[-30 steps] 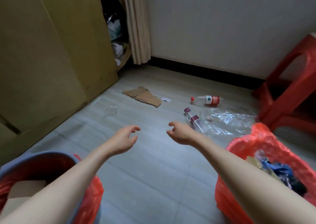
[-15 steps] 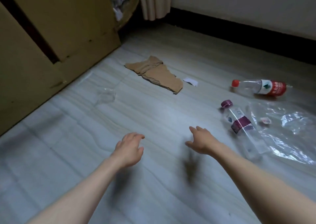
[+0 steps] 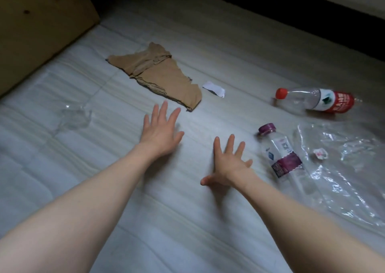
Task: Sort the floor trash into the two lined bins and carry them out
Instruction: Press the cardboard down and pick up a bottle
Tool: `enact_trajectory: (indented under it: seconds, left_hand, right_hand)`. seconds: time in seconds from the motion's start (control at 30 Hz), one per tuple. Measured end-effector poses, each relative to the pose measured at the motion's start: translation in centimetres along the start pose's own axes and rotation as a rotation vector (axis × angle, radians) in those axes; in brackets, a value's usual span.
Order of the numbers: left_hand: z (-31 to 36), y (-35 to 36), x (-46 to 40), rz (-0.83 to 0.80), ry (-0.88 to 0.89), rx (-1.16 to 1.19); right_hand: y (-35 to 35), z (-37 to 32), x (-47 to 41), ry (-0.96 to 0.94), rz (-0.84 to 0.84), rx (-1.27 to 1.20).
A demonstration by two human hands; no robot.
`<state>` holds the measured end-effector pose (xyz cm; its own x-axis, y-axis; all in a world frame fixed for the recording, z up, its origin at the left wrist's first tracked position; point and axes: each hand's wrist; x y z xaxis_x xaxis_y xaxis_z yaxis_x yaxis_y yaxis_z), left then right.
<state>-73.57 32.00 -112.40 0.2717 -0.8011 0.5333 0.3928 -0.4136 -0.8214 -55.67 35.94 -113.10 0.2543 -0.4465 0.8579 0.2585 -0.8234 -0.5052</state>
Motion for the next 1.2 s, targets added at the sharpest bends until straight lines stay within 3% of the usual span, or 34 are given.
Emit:
enact_trajectory:
  seconds: [0.1,0.27,0.5,0.63,0.7,0.87,1.0,1.1,1.2]
  left_hand:
    - [1.7,-2.0,-3.7,0.021,0.07,-0.024]
    - [2.5,-1.0,-7.5,-0.089,0.108,-0.07]
    - [1.5,3.0,-1.5,0.215,0.147,-0.161]
    - [0.6,5.8,2.1,0.28,0.097,-0.137]
    - [0.7,5.6,2.4,0.23,0.032,-0.091]
    - [1.6,4.0,-0.3,-0.135,0.003,-0.103]
    - [1.9,6.6,4.5,-0.114,0.004,-0.135]
    - [1.0,9.0,8.7,-0.039,0.002,-0.098]
    - [0.6,9.8,9.9,0.041,0.034,-0.078]
  right_hand:
    - [-0.3,-0.1,-0.3,0.002,-0.014,-0.015]
    - [-0.2,0.3,-0.9,0.006,-0.014,-0.016]
    - [-0.5,0.0,-1.1,0.012,-0.016,-0.012]
    - [-0.8,-0.1,-0.7,0.01,-0.023,-0.011]
    - [-0.7,0.0,-0.8,0.015,-0.018,-0.009]
    - [-0.8,0.2,-0.8,-0.001,0.0,-0.032]
    - [-1.7,1.2,-0.6,-0.069,0.0,-0.072]
    - [-1.7,3.3,0.9,-0.151,0.204,-0.121]
    - [-0.7,5.5,3.0,-0.114,0.638,-0.059]
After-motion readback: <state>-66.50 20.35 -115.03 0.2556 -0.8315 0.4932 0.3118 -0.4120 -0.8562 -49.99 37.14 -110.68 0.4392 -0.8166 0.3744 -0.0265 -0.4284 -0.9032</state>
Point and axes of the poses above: each hand's wrist, its own x-axis away from the middle knuckle, its own y-axis out of the palm, z = x × y, and after that the axes turned 13 degrees about -z, right-handed
